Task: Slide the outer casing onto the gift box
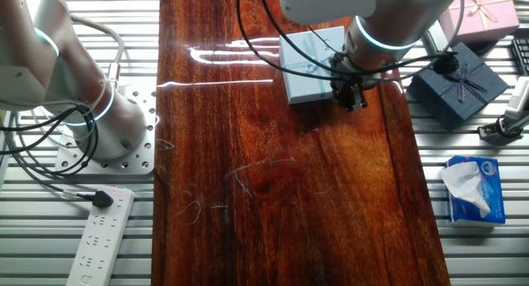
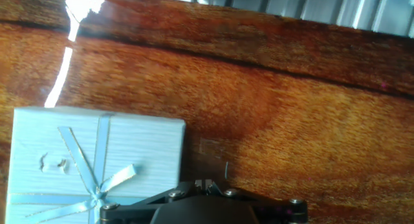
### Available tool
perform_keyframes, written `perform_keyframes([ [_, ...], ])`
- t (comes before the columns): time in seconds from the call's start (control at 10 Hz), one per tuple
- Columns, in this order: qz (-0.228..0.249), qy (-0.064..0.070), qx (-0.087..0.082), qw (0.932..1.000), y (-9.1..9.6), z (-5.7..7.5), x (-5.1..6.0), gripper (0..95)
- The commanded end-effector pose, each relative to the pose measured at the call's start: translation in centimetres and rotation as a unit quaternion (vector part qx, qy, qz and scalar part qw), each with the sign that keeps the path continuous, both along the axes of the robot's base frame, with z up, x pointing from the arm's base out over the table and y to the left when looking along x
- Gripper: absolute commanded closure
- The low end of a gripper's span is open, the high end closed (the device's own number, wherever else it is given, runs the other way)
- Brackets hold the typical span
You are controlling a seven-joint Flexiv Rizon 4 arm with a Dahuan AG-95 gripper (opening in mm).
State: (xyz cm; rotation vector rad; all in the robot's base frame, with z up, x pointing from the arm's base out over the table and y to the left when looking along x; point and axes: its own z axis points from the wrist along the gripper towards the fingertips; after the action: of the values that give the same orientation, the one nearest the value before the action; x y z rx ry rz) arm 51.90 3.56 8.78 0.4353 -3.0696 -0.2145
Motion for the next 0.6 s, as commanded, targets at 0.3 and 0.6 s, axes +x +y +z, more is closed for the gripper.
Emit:
perform_keyframes([
  [0.3,-0.002,0.0,0.004,1.0,-0.01,0.04,-0.06,95.0],
  [0.6,-0.005,0.0,0.004,1.0,-0.01,0.04,-0.06,95.0],
])
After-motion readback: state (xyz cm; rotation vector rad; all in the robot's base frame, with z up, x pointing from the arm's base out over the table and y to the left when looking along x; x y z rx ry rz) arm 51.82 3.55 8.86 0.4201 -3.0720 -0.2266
